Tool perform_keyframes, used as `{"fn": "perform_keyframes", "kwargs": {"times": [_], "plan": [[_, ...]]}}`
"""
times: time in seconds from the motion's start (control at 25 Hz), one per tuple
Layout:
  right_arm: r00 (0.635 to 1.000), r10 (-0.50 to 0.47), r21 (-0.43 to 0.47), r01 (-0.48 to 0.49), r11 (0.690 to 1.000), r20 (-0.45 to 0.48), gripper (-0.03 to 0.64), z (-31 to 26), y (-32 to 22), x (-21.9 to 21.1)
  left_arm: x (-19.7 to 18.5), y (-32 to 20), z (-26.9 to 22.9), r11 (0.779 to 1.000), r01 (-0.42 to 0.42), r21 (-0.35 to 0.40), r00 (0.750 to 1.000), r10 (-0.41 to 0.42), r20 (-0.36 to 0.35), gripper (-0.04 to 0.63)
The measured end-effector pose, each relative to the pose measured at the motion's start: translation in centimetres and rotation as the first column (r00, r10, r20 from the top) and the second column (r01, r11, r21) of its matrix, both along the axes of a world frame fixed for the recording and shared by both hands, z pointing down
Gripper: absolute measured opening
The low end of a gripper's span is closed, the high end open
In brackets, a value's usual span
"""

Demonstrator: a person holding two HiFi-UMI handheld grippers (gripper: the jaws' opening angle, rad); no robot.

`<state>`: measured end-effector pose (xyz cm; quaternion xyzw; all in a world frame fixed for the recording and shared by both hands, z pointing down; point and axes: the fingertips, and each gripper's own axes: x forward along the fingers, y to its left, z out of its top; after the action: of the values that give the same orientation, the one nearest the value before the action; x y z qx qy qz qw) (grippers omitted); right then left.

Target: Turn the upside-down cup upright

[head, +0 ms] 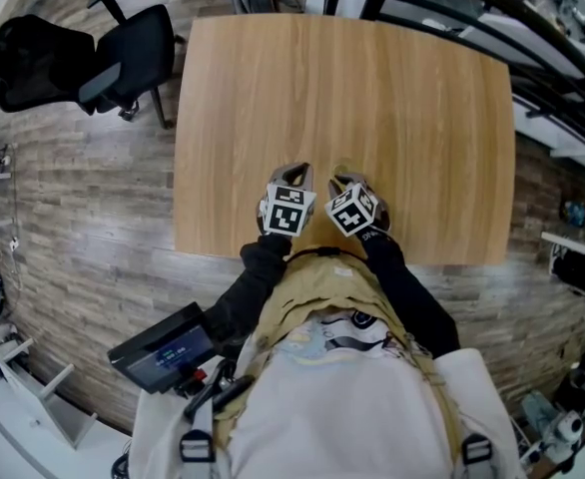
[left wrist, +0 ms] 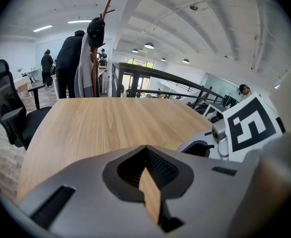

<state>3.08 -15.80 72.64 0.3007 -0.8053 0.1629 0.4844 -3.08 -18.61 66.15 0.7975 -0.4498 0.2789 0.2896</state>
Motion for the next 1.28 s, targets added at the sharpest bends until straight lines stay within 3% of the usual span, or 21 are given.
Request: {"fn": "perform_keyframes", "kwargs": {"times": [0.2,0.4,0.52,0.68,0.76,0.84,0.96,1.16,1.28], "plan": [[1.0,0.004,-0.021,-0.004,1.0,0.021,0.04,0.3,0.1,0.0,-0.2,0.1,0.0,1.0,0.003,0.0,1.0,-0.003,-0.001,0.0],[0.966,0.114,-0.106,-0.091,0.99,0.232,0.037,-0.3,0.6,-1.2,-0.8,-0.3,0.1,1.0,0.014,-0.002,1.0,-0.014,-0.002,0.0],[0.908,0.193,-0.224,-0.114,0.968,0.372,0.037,-0.4,1.4,-2.2,-1.1,-0.1,0.2,1.0,0.012,-0.007,1.0,-0.012,0.008,0.0],[0.773,0.372,-0.394,-0.172,0.903,0.515,0.037,0.1,2.0,-2.3,-1.3,0.4,1.0,1.0,0.005,-0.024,1.0,-0.005,0.023,0.001],[0.724,0.442,-0.427,-0.222,0.876,0.53,0.037,0.3,1.6,-1.4,-1.6,0.5,1.2,1.0,0.007,-0.029,1.0,-0.007,0.03,0.0],[0.697,0.488,-0.439,-0.269,0.857,0.525,0.038,0.5,1.2,-0.2,-1.7,0.6,1.5,0.999,0.01,-0.032,0.999,-0.009,0.032,0.0],[0.682,0.531,-0.444,-0.323,0.836,0.503,0.04,1.2,1.1,1.5,-1.9,0.6,1.6,1.0,0.007,-0.031,0.999,-0.006,0.04,0.0],[0.654,0.636,-0.48,-0.439,0.76,0.408,0.043,3.1,1.7,4.2,-1.8,0.6,1.6,1.0,0.0,-0.029,0.999,0.001,0.037,0.0],[0.65,0.655,-0.484,-0.462,0.743,0.386,0.048,3.6,1.7,4.7,-1.8,0.5,1.6,1.0,0.0,-0.03,0.999,0.001,0.039,0.0]]}}
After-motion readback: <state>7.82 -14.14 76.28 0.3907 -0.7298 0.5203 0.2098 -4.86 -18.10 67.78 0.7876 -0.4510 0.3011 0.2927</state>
